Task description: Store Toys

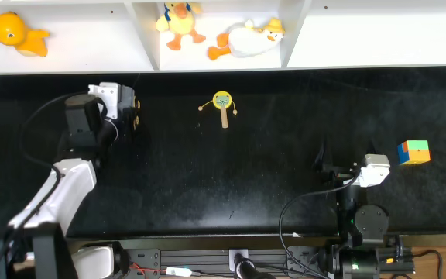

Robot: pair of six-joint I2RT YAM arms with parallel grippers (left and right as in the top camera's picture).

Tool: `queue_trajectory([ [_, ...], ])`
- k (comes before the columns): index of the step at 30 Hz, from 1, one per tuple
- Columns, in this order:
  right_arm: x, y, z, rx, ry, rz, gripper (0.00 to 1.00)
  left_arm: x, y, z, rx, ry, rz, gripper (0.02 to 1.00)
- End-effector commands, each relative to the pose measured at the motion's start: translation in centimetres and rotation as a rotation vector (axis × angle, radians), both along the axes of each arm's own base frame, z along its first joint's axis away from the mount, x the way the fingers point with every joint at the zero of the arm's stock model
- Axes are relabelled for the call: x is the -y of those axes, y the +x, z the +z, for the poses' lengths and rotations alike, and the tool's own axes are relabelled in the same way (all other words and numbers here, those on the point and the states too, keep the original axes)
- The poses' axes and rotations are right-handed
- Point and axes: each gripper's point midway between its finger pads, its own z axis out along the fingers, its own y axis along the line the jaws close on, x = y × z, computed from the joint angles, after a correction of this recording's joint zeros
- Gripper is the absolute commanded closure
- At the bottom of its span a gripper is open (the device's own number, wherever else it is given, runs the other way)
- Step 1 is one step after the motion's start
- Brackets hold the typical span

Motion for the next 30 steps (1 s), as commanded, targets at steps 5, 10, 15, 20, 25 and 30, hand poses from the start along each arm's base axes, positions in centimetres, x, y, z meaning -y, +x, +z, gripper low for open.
queue_trajectory([
  [5, 0.0, 0.0, -0.3, 0.001, -0.002, 0.003, 0.005, -0.6, -5.1, 0.7, 0.036, 0.031, 0.051, 0.617],
  [10, -0.1, 0.0, -0.3, 0.0, -0.002, 0.003, 0.005, -0.1, -6.5, 2.4, 0.054, 0.003, 0.04, 0.687],
  [15, -0.1, 0.0, -0.3, 0.001, -0.002, 0.003, 0.005, -0.1, -5.4, 6.2, 0.126, 0.006, 0.036, 0.711],
  [20, -0.1, 0.0, -0.3, 0.0, -0.002, 0.003, 0.005, -0.2, -3.2, 10.9, 0.214, 0.018, 0.029, 0.715],
  [25, -0.1, 0.0, -0.3, 0.001, -0.002, 0.003, 0.005, -0.4, -0.5, 14.0, 0.261, 0.036, 0.022, 0.715],
  [30, 0.0, 0.0, -0.3, 0.0, -0.002, 0.003, 0.005, -0.6, 3.0, 14.6, 0.253, 0.034, 0.022, 0.713],
])
